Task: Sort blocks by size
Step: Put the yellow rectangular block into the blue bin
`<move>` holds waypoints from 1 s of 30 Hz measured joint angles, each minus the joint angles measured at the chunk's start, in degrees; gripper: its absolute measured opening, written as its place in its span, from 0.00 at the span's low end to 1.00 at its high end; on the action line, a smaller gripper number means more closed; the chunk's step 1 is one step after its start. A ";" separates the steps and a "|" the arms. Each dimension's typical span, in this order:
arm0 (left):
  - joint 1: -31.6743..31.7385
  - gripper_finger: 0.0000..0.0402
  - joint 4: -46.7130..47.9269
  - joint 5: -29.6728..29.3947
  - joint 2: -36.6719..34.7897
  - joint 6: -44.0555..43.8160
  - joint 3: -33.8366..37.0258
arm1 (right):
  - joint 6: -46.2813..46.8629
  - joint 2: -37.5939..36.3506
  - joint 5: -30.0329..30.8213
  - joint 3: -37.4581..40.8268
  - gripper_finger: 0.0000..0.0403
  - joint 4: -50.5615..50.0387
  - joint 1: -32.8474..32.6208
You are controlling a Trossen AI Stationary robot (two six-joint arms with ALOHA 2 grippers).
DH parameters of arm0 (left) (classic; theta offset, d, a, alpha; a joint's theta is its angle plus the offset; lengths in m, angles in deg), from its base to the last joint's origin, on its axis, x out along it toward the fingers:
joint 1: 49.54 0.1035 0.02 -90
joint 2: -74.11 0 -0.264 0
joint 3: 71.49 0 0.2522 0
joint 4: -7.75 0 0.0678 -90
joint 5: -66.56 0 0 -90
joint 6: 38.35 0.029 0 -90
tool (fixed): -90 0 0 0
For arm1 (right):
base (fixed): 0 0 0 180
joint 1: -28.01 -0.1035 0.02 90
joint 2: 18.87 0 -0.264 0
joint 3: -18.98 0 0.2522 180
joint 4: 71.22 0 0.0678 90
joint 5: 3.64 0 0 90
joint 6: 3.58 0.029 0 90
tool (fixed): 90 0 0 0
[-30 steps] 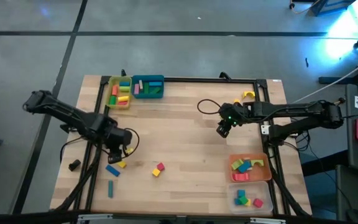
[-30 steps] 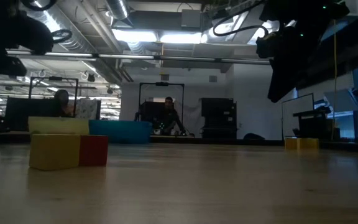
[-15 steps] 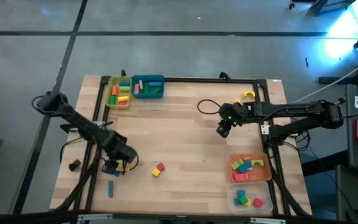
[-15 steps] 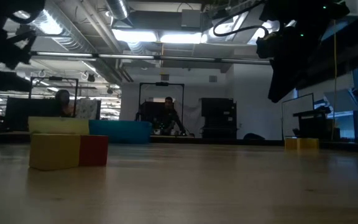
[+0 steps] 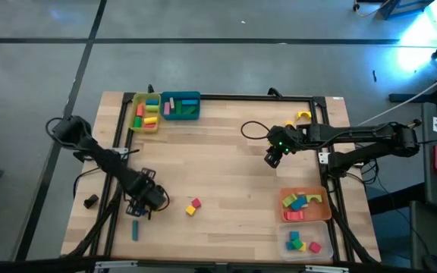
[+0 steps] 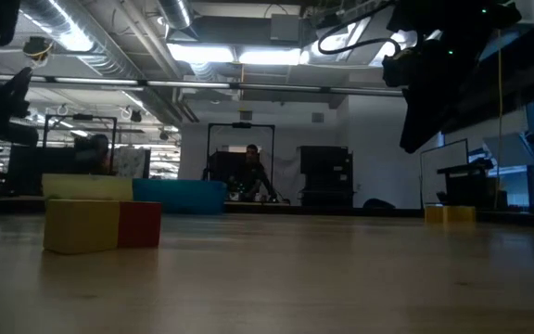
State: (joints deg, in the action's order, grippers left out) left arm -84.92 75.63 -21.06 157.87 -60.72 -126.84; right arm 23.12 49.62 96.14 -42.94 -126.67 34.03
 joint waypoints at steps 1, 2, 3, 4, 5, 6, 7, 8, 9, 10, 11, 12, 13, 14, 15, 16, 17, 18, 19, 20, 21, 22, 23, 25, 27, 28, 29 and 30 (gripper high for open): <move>-0.26 0.55 -0.20 -0.03 0.45 0.00 0.00 | 0.00 0.00 -0.03 0.00 0.43 -0.02 0.00; -0.56 0.55 -0.56 -0.02 0.87 -0.02 0.00 | 0.00 0.00 -0.08 0.00 0.43 -0.02 0.00; -0.86 0.55 -0.89 -0.05 1.36 -0.05 0.00 | 0.00 0.00 -0.20 0.00 0.43 -0.04 0.00; -1.11 0.55 -1.36 -0.06 1.75 -0.14 0.00 | 0.00 0.00 -0.35 0.00 0.43 -0.07 0.00; -1.37 0.55 -1.72 -0.06 2.31 -0.14 0.00 | 0.00 0.00 -0.43 0.00 0.43 -0.07 0.00; -1.50 0.54 -1.91 -0.08 2.73 -0.17 0.00 | 0.01 0.00 -0.82 0.00 0.43 -0.07 0.00; -1.54 0.54 -2.22 -0.09 3.27 -0.17 0.00 | 0.01 0.00 -0.84 0.00 0.43 -0.07 0.00; -1.52 0.52 -2.38 -0.26 3.59 -0.23 0.00 | 0.00 0.00 -0.98 0.00 0.43 -0.09 -0.02; -1.52 0.51 -2.52 -0.25 3.92 -0.39 -0.07 | 0.01 0.00 -1.00 0.00 0.43 -0.07 -0.02; -1.47 0.48 -2.55 -0.25 4.22 -0.38 -0.14 | 0.00 0.00 -1.45 0.00 0.43 -0.07 -0.02; -1.50 0.45 -2.55 -0.27 4.40 -0.39 -0.17 | 0.02 0.00 -1.60 0.00 0.43 -0.07 -0.02; -1.44 0.41 -2.58 -0.31 4.53 -0.56 -0.20 | 0.00 0.00 -1.66 0.02 0.43 -0.07 -0.02; -1.29 0.37 -2.64 -0.31 4.59 -0.85 -0.20 | 0.01 0.00 -1.77 0.00 0.43 -0.05 -0.02; -1.11 0.32 -2.73 -0.28 4.59 -1.40 -0.20 | 0.01 0.00 -1.95 0.01 0.43 -0.06 -0.04; -0.72 0.27 -2.73 -0.25 4.59 -2.09 -0.29 | 0.00 0.00 -2.20 0.02 0.43 -0.05 -0.04; -0.24 0.23 -2.66 -0.09 4.59 -2.60 -0.43 | 0.01 0.00 -2.35 0.02 0.43 -0.04 -0.04; 0.32 0.21 -2.62 0.08 4.61 -3.37 -0.63 | 0.00 0.00 -2.37 0.02 0.43 -0.04 -0.04; 1.06 0.21 -2.67 0.31 4.70 -4.52 -0.89 | 0.00 0.00 -2.45 0.02 0.43 -0.04 -0.04; 1.84 0.21 -2.91 0.39 4.78 -5.71 -1.28 | 0.00 0.00 -2.45 0.02 0.43 -0.02 -0.04; 2.71 0.21 -3.43 0.17 4.86 -6.45 -1.79 | 0.00 0.00 -2.47 0.02 0.43 -0.02 -0.04; 3.61 0.21 -4.51 -0.74 4.88 -7.06 -2.47 | 0.00 0.00 -2.47 0.02 0.43 -0.01 -0.04; 4.65 0.21 -5.14 -1.71 4.83 -7.36 -3.28 | 0.00 0.00 -2.47 0.02 0.43 0.02 -0.04; 5.79 0.21 -5.51 -2.82 4.65 -7.45 -3.88 | 0.00 0.00 -2.47 0.02 0.43 0.02 -0.04; 8.43 0.21 -5.17 -5.15 4.61 -7.07 -5.22 | 0.00 0.00 -2.47 0.02 0.43 0.07 -0.04; 11.40 0.21 -5.91 -7.85 4.61 -5.07 -7.08 | -0.01 0.00 -2.47 0.02 0.43 0.14 -0.04; 13.08 0.21 -6.08 -9.68 4.58 -3.53 -8.05 | -0.02 0.00 -2.47 0.02 0.43 0.24 -0.04; 14.89 0.21 -6.03 -11.53 4.53 -1.87 -9.01 | -0.02 0.02 -2.47 0.02 0.43 0.22 -0.04; 16.82 0.21 -5.77 -13.74 4.53 0.06 -9.91 | -0.02 0.00 -2.47 0.02 0.43 0.24 -0.04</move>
State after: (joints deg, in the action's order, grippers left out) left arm -68.11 69.86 -34.80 162.40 -60.66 -136.75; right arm 23.10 49.62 93.67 -42.92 -126.44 33.98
